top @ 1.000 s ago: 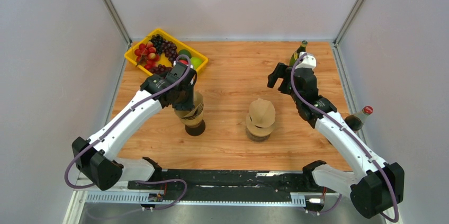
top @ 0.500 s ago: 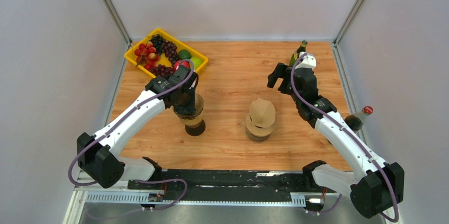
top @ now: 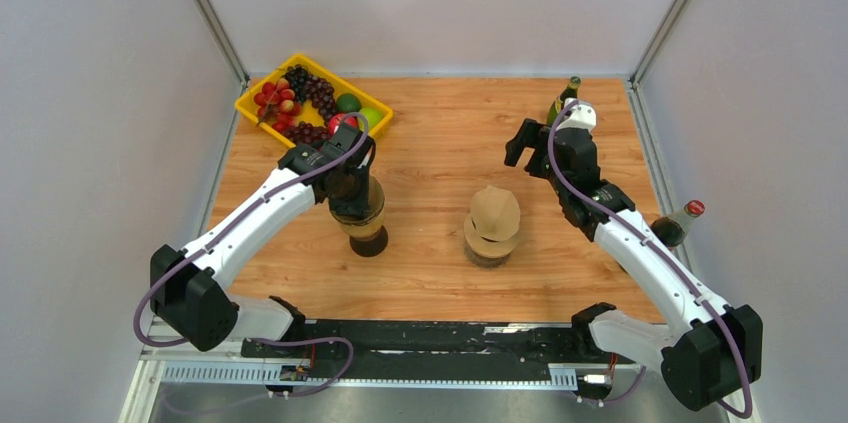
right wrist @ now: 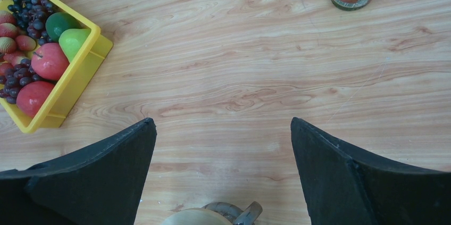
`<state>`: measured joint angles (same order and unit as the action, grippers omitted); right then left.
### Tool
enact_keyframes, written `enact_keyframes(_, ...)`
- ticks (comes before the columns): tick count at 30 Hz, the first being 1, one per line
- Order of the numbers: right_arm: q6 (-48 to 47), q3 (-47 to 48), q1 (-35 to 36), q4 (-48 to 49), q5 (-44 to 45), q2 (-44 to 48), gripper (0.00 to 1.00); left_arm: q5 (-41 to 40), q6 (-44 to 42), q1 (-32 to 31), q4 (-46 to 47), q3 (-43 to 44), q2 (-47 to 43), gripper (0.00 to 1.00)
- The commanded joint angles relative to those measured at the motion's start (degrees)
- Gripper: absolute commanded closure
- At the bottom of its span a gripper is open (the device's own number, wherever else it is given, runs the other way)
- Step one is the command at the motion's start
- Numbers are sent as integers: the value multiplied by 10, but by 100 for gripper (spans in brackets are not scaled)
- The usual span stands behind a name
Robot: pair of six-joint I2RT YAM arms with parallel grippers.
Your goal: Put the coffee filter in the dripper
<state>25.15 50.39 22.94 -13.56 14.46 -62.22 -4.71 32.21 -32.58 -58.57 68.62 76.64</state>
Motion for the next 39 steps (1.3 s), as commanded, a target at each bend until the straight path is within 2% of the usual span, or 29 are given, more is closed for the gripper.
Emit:
enact_keyframes(1,-8,5,-3,7,12,1,0,13,-6,2,6,-10,2,81)
enact_keyframes(20,-10,5,-2,7,15,3,0,25,-5,3,2,4,4,81)
enact_keyframes(39,-8,5,-3,6,27,5,0,22,-4,3,-8,22,-11,70)
